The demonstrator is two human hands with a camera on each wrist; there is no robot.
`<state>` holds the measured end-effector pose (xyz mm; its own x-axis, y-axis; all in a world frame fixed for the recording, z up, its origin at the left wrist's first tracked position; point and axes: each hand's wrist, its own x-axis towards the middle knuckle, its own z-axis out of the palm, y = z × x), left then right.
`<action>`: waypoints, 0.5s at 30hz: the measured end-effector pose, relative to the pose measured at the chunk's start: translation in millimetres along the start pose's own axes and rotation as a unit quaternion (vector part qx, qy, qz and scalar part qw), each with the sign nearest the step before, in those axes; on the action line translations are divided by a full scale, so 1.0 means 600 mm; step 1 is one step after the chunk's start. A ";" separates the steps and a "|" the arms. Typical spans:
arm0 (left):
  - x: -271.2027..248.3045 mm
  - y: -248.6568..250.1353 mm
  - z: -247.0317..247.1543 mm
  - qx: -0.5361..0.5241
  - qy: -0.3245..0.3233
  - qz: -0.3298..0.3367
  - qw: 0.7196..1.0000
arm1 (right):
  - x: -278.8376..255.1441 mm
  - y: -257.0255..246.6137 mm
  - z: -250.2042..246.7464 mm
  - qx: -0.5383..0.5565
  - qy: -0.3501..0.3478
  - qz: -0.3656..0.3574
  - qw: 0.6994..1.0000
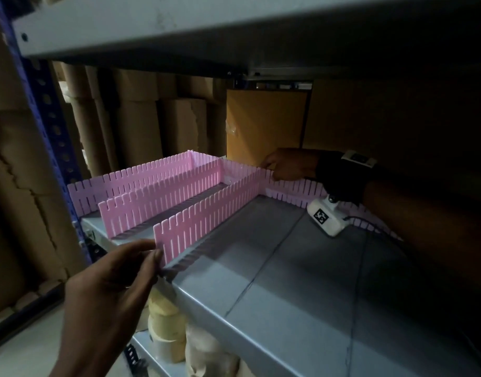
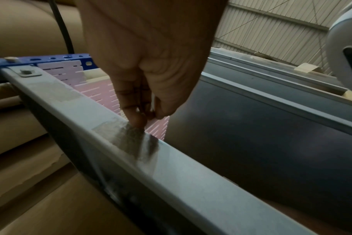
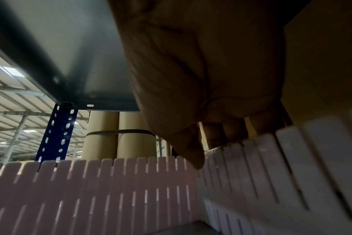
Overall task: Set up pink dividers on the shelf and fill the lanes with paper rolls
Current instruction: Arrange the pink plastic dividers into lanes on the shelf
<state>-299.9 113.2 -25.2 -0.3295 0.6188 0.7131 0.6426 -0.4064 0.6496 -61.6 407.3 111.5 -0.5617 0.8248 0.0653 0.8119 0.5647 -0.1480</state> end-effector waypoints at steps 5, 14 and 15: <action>-0.004 0.016 0.001 -0.041 -0.035 -0.021 0.998 | -0.012 -0.003 -0.004 0.010 0.001 -0.004 1.000; -0.017 0.014 -0.023 -0.009 -0.051 -0.044 0.998 | -0.020 0.008 0.006 -0.053 0.014 -0.061 0.997; -0.016 0.015 -0.022 -0.004 -0.057 -0.036 0.998 | -0.018 0.008 0.008 -0.052 0.019 -0.064 0.996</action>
<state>-300.2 94.5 -22.7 -0.2940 0.7183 0.6306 0.6142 -0.3635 0.7004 -52.2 400.8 105.1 -0.6563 0.7459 0.1136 0.7479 0.6630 -0.0324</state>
